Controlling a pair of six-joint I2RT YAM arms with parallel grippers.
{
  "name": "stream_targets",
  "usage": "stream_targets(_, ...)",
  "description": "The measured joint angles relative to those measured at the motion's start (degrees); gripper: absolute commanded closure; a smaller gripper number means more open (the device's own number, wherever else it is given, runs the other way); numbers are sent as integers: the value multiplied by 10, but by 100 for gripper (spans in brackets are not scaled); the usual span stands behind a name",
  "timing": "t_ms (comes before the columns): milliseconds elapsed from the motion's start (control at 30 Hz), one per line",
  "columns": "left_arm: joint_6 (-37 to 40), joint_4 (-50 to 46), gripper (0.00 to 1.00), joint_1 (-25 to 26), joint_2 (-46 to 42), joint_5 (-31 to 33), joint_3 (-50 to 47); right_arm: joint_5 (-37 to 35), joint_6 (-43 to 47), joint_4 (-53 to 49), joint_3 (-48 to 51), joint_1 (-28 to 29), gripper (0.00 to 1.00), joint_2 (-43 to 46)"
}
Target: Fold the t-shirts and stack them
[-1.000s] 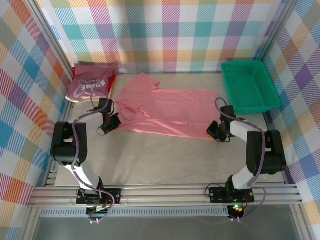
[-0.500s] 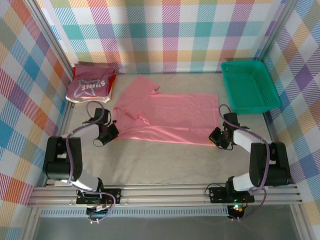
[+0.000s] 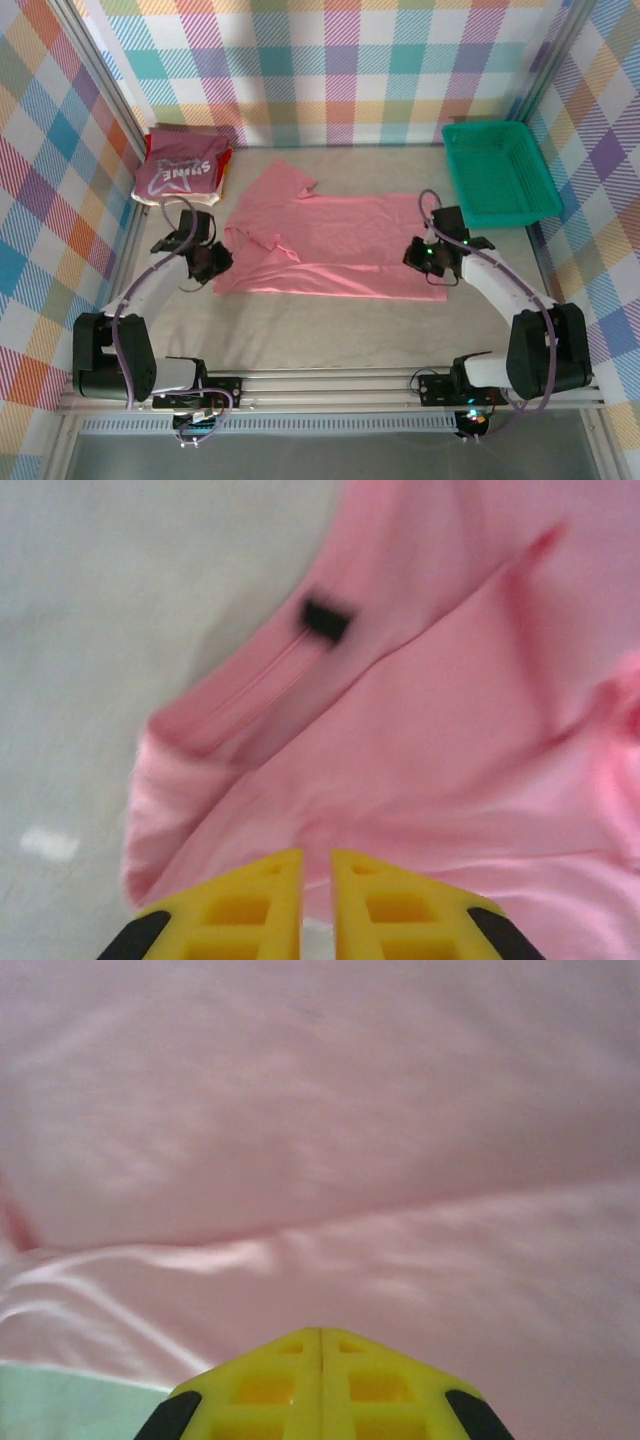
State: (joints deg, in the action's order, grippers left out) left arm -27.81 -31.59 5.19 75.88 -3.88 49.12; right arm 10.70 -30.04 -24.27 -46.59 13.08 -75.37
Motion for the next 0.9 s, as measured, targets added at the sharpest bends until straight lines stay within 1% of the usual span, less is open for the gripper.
stream_targets(100, 12, -3, 73, 38, 64, 2, 107, 20, 10, 30, -36, 35, 100, -17)
stream_targets(167, 18, 7, 64, 68, 114, 2, 164, 25, 13, 46, -52, 51, 98, -44)
stream_targets(233, 22, 11, 60, 96, 166, -1, 208, 29, 14, 57, -61, 64, 98, -73)
stream_targets(300, 20, 14, 53, 114, 206, -1, 235, 35, 14, 62, -65, 71, 98, -95)
stream_targets(467, 18, 15, 52, 149, 301, -4, 274, 37, 11, 63, -67, 72, 96, -112)
stream_targets(600, 15, 16, 59, 165, 354, -6, 297, 32, 12, 67, -67, 72, 95, -111)
stream_targets(633, 14, 16, 63, 167, 360, -6, 298, 31, 12, 67, -68, 73, 95, -111)
stream_targets(667, 12, 16, 70, 169, 367, -6, 298, 30, 13, 67, -68, 73, 95, -111)
stream_targets(700, 8, 16, 73, 171, 372, -5, 298, 28, 14, 67, -68, 73, 94, -111)
stream_targets(767, 3, 16, 87, 172, 376, -3, 298, 27, 14, 66, -68, 73, 94, -111)
stream_targets(800, 0, 17, 89, 172, 377, 0, 298, 26, 15, 67, -68, 72, 93, -111)
stream_targets(867, 2, 17, 99, 172, 377, 4, 299, 24, 16, 66, -70, 72, 93, -111)
stream_targets(900, 4, 16, 100, 172, 377, 5, 302, 24, 17, 66, -71, 73, 93, -111)
